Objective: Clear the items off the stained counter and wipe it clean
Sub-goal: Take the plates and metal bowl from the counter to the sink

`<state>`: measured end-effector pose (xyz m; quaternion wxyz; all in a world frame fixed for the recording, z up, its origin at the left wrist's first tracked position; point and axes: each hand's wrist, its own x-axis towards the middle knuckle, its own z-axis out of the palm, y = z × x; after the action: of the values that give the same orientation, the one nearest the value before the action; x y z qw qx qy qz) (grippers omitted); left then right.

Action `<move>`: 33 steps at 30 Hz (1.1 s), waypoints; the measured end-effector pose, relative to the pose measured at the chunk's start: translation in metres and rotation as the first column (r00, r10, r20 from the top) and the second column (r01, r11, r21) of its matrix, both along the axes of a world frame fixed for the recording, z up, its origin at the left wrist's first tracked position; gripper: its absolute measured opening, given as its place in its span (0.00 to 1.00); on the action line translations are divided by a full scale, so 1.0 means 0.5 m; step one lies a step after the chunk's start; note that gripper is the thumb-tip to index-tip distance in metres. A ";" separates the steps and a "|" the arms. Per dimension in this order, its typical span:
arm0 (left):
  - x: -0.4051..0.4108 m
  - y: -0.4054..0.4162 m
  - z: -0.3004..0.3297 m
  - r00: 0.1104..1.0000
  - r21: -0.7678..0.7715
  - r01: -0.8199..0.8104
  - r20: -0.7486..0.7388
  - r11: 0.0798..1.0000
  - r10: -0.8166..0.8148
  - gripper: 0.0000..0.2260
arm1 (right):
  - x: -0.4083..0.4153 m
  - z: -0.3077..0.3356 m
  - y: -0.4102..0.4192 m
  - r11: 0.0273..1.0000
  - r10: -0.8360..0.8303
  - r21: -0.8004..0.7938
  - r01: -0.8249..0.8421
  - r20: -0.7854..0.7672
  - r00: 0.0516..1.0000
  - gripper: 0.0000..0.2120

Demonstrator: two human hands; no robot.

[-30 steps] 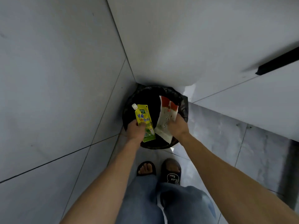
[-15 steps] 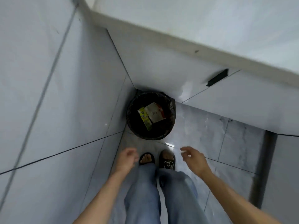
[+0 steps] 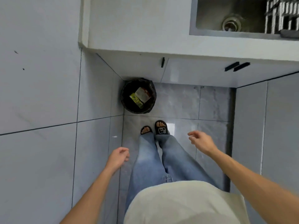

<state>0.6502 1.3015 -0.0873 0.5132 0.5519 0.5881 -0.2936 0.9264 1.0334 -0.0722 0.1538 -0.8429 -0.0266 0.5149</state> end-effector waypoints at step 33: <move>0.298 -0.389 0.099 -0.120 0.142 0.986 0.211 -0.091 -0.970 0.13 | -1.019 0.057 -0.212 -0.229 -0.970 -0.182 0.956 -0.045 -0.241 0.09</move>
<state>0.7990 1.1071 -0.0377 0.2138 0.8200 -0.0906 -0.5232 0.4167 0.9273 -0.0439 0.4672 -0.5011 0.6767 0.2695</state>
